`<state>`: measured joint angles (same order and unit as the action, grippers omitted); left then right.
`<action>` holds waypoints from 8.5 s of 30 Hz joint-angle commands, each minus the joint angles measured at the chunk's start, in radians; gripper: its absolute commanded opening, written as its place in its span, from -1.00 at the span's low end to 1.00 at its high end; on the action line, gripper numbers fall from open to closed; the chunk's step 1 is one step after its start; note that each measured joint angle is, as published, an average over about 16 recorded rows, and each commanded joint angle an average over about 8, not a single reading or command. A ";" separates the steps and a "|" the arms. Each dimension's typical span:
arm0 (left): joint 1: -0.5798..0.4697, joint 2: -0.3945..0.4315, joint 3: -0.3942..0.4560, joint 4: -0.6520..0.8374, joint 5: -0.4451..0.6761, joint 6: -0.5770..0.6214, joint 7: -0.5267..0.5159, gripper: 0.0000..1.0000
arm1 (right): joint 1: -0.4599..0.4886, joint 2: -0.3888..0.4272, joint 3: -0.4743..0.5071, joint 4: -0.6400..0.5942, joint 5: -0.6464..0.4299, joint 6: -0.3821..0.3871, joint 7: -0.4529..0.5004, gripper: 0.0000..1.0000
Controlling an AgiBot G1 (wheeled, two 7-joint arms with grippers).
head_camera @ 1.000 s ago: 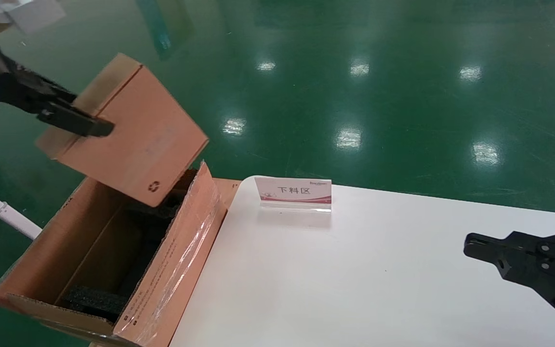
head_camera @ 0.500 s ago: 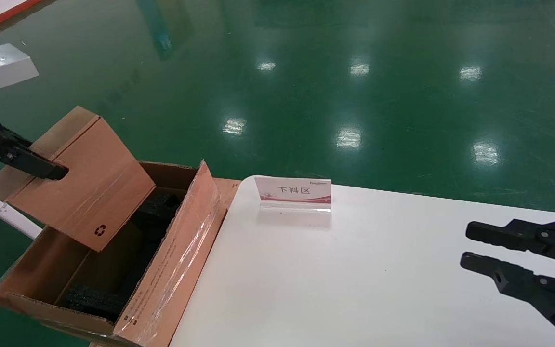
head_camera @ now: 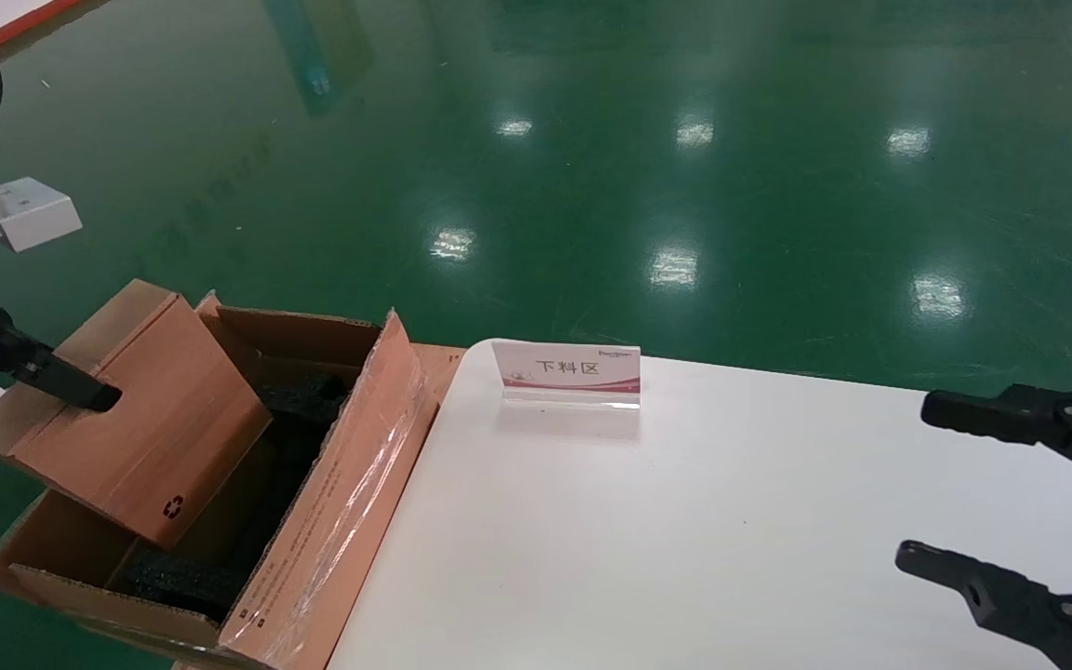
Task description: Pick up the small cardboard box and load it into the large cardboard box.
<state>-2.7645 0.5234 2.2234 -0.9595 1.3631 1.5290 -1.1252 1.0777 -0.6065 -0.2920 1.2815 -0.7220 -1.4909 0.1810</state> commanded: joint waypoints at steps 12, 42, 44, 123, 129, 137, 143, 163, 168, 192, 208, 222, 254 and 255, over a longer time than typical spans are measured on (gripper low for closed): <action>0.090 -0.023 0.026 -0.019 -0.004 -0.071 -0.064 -1.00 | 0.000 0.000 -0.001 0.000 0.001 0.000 0.000 1.00; 0.142 -0.001 0.067 -0.075 0.124 -0.195 -0.207 -1.00 | 0.001 0.001 -0.002 0.000 0.002 0.001 -0.001 1.00; 0.145 0.000 0.069 -0.081 0.131 -0.203 -0.218 -1.00 | 0.001 0.001 -0.003 0.000 0.002 0.001 -0.001 1.00; 0.433 0.101 0.090 0.067 0.123 -0.432 -0.276 -0.96 | 0.002 0.003 -0.007 0.000 0.005 0.003 -0.003 1.00; 0.452 0.115 0.093 0.090 0.119 -0.427 -0.277 0.38 | 0.001 0.003 -0.007 0.000 0.005 0.003 -0.004 1.00; 0.460 0.120 0.094 0.099 0.117 -0.427 -0.278 1.00 | 0.001 0.003 -0.007 0.000 0.005 0.003 -0.004 1.00; 0.457 0.118 0.095 0.097 0.118 -0.424 -0.277 1.00 | 0.001 0.003 -0.007 0.000 0.005 0.003 -0.004 1.00; 0.430 0.102 0.080 0.064 0.119 -0.449 -0.256 1.00 | 0.002 0.003 -0.007 -0.001 0.005 0.003 -0.004 1.00; 0.344 0.053 0.046 -0.048 0.128 -0.498 -0.212 1.00 | 0.002 0.003 -0.008 -0.001 0.005 0.003 -0.004 1.00; 0.170 -0.142 -0.115 -0.398 -0.100 -0.594 0.021 1.00 | 0.002 0.003 -0.008 -0.001 0.006 0.003 -0.005 1.00; 0.480 -0.096 -0.491 -0.385 -0.215 -0.480 0.215 1.00 | 0.002 0.003 -0.009 -0.002 0.006 0.003 -0.005 1.00; 0.837 -0.042 -0.919 -0.367 -0.338 -0.349 0.428 1.00 | 0.003 0.004 -0.010 -0.002 0.007 0.004 -0.006 1.00; 1.641 0.080 -1.885 -0.327 -0.616 -0.052 0.908 1.00 | 0.001 0.002 -0.004 -0.001 0.003 0.002 -0.002 1.00; 1.657 0.083 -1.904 -0.326 -0.621 -0.045 0.918 1.00 | 0.001 0.001 -0.004 -0.001 0.003 0.001 -0.002 1.00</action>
<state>-1.1330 0.6024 0.3499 -1.2868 0.7507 1.4741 -0.2224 1.0785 -0.6051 -0.2955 1.2805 -0.7193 -1.4896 0.1788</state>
